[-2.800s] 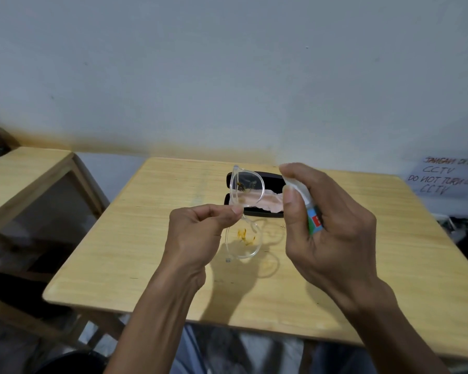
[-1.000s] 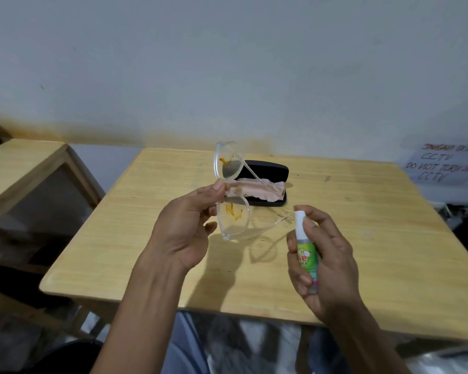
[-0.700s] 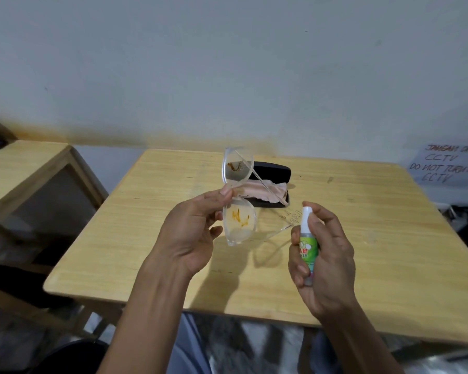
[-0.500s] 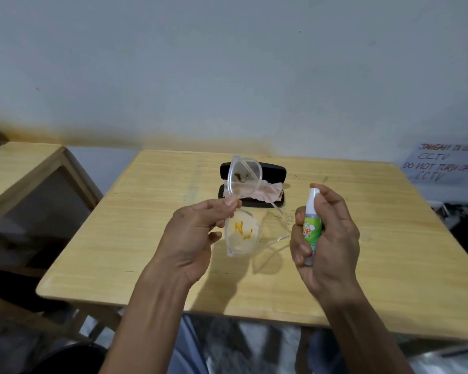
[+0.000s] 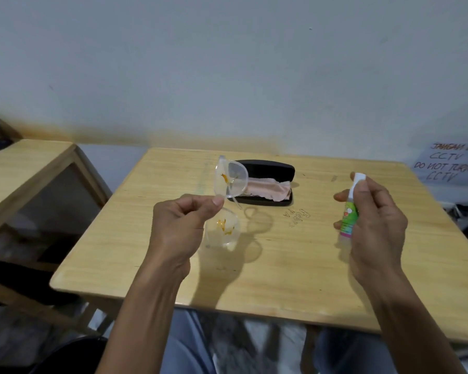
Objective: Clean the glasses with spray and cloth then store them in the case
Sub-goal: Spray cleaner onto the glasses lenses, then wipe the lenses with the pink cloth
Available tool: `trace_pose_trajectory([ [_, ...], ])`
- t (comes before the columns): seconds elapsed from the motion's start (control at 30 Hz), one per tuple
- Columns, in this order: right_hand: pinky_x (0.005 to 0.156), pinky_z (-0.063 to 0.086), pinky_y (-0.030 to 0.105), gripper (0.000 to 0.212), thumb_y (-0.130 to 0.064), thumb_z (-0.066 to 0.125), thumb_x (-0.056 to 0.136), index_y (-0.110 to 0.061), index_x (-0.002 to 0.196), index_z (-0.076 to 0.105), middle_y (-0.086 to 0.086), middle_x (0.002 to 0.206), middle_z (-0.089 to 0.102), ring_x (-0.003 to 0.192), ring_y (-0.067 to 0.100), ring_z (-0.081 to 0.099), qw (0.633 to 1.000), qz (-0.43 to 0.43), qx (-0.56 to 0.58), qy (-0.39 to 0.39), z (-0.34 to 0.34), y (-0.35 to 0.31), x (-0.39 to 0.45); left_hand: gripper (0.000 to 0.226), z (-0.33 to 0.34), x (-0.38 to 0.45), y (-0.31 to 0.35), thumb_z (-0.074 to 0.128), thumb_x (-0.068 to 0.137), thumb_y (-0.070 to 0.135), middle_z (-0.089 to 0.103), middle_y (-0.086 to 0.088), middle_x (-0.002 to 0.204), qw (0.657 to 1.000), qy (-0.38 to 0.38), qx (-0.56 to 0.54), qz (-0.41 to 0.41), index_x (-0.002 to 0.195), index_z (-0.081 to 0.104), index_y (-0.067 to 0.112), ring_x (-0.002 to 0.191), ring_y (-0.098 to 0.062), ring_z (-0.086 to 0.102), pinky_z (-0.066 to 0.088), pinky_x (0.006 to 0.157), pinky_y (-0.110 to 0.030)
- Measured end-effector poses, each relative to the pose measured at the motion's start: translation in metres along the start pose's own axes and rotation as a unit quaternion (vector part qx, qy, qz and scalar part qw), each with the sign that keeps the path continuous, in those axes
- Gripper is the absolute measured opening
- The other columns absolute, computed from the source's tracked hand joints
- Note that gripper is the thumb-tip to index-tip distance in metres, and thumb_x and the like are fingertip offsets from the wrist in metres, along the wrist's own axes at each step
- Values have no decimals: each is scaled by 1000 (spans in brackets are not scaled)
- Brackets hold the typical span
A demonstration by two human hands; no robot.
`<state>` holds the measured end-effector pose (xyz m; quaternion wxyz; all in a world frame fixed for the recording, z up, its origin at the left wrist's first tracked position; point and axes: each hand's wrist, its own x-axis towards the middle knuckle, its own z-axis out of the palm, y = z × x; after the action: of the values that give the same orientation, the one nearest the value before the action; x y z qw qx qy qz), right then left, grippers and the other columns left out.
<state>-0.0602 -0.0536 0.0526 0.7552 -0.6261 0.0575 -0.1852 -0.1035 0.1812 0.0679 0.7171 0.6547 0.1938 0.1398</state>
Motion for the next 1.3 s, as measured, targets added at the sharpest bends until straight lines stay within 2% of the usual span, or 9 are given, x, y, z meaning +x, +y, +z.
trace_pose_trajectory([
  [0.13,60,53,12,12,-30,65,95,-28,107,66,-2,101,72,89,8,65,993,-57,-96,-37,-12,9,18,14,-1,10,-7,80,78,18,76,-10,91,997,38,46,46,70,72,9,81,-15,64,49,62,-11],
  [0.33,70,47,6,12,-23,77,86,-23,96,70,-14,84,68,70,-11,62,967,-128,-220,18,-24,18,61,12,5,13,-6,79,80,21,74,-4,85,989,72,88,89,71,72,16,78,-19,63,53,70,-30],
  [0.53,74,45,18,15,-27,79,83,-21,95,71,-8,84,69,84,12,66,936,-138,-322,37,-30,31,92,10,3,10,-8,78,81,23,72,1,87,984,97,107,101,73,72,22,77,-15,60,53,72,-35],
  [0.73,77,43,24,17,-30,77,85,-22,98,72,-8,90,70,94,15,68,929,-118,-348,30,-33,46,97,10,1,9,-9,77,82,24,70,2,85,982,99,120,106,73,72,25,76,-16,59,55,74,-50],
  [0.83,70,39,14,16,-30,77,85,-23,98,72,-9,91,71,95,15,68,929,-108,-353,30,-34,49,96,10,1,9,-10,78,81,24,71,3,84,982,95,119,108,73,72,25,77,-17,59,55,74,-51],
  [0.93,75,45,23,19,-28,77,85,-19,101,72,-7,92,72,94,17,69,929,-114,-352,28,-36,50,95,10,1,9,-11,78,81,24,72,2,85,983,92,116,105,72,72,25,81,-21,61,55,74,-50],
  [1.07,74,42,17,20,-27,76,86,-18,103,72,-6,95,73,95,16,69,932,-101,-347,27,-37,49,94,12,3,9,-13,79,80,26,71,0,83,983,96,114,107,70,72,27,73,-18,56,54,68,-49],
  [1.2,80,44,22,23,-26,77,86,-17,106,72,-7,97,72,98,17,69,935,-92,-343,18,-36,46,93,11,3,9,-12,79,80,26,71,1,82,983,98,116,105,71,72,26,72,-16,56,54,67,-47],
  [1.3,83,40,24,36,-30,75,86,-18,119,67,-4,112,70,106,19,64,929,-95,-357,33,-34,42,88,13,2,8,-11,79,80,24,71,1,83,982,99,115,111,69,71,26,72,-15,57,51,68,-38],
])
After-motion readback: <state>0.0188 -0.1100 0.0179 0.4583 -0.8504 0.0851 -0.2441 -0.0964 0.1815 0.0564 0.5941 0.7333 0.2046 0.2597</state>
